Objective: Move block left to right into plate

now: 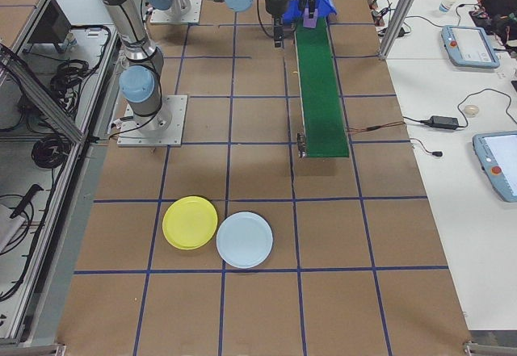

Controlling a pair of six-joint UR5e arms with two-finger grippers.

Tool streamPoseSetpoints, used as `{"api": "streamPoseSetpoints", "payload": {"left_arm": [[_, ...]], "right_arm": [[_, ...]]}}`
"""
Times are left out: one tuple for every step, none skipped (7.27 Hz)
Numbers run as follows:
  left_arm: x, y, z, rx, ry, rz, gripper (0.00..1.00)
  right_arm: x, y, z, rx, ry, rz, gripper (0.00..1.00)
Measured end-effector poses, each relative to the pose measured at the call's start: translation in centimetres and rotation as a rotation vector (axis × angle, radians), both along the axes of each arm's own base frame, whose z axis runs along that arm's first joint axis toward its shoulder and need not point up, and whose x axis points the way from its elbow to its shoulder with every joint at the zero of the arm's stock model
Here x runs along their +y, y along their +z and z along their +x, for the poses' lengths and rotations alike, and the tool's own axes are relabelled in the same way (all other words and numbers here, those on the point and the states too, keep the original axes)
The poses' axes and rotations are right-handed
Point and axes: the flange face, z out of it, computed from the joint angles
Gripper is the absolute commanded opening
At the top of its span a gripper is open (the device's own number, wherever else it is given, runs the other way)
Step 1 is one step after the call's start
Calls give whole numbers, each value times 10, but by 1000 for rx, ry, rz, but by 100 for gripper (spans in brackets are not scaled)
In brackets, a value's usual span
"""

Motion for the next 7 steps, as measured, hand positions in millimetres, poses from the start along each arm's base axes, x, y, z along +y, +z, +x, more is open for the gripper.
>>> {"api": "streamPoseSetpoints", "payload": {"left_arm": [[18,44,10,-13,6,15,100],[32,77,33,-22,37,32,100],[28,81,67,-24,90,54,100],[12,66,97,-25,140,71,100],[-9,47,124,-22,181,72,100],[-27,30,146,-18,216,68,100],[-36,16,162,-11,250,64,99]], "right_arm": [[-25,-3,-1,-23,0,-18,100],[-51,-13,1,-52,5,-35,100],[-78,-33,6,-103,12,-60,100],[-101,-57,11,-146,20,-79,100],[-116,-76,14,-169,24,-91,100],[-124,-90,15,-180,22,-91,100],[-127,-99,17,-198,11,-82,100]]}}
